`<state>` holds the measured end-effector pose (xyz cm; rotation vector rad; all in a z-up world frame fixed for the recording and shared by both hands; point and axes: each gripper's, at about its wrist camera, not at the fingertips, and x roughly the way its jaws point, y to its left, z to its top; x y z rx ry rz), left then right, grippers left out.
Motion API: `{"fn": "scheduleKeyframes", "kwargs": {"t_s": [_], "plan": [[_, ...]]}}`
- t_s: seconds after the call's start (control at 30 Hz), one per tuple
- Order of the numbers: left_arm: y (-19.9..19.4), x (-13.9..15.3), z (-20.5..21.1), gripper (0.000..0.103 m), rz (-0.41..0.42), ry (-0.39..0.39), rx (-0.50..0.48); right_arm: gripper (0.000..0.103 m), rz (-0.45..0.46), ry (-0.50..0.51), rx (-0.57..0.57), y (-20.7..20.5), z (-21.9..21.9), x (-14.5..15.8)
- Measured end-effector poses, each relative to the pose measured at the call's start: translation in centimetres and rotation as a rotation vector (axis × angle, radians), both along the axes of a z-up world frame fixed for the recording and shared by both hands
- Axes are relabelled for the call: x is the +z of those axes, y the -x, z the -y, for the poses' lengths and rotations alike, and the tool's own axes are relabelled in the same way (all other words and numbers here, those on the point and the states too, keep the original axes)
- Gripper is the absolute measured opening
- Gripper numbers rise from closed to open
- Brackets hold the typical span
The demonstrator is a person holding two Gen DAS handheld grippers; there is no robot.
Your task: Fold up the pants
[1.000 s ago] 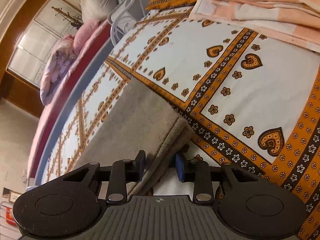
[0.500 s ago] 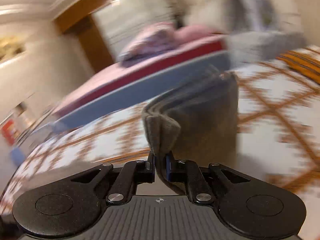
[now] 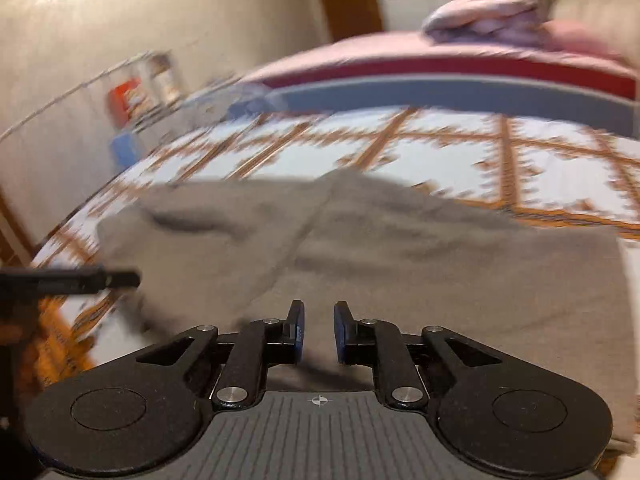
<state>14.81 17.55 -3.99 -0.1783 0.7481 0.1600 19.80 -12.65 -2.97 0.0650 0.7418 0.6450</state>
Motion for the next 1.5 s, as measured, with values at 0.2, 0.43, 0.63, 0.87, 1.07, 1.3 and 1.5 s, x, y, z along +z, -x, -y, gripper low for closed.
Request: {"fn": "scheduleKeyframes", "kwargs": {"t_s": [0.2,0.43,0.63,0.87,1.07,1.3,1.5], "plan": [[-1.1,-1.0,3.2,0.074,-0.028,-0.054,-0.087,0.015,-0.120,-0.021,-0.059,-0.8,1.5,-1.0],[-1.9,-0.6,5.5,0.061,0.003,0.053,-0.202,0.015,-0.073,-0.049,-0.029,0.3,1.5,0.4],[-3.8,-0.9,9.2,0.038,-0.006,0.076,-0.286,0.016,-0.035,-0.050,-0.054,0.8,3.8,0.9],[-4.6,-1.9,11.7,0.010,-0.057,-0.036,-0.296,0.048,-0.065,-0.032,-0.087,0.6,5.4,0.4],[-4.5,-2.0,10.5,0.005,-0.076,-0.130,-0.216,0.051,-0.049,-0.025,-0.088,1.0,5.9,0.6],[0.4,1.5,-0.1,0.016,0.012,-0.045,-0.064,0.051,-0.001,-0.044,-0.062,1.3,6.2,1.4],[3.4,0.1,-9.2,0.016,-0.020,0.052,0.128,0.051,-0.003,-0.042,-0.008,1.5,4.6,1.1]]}}
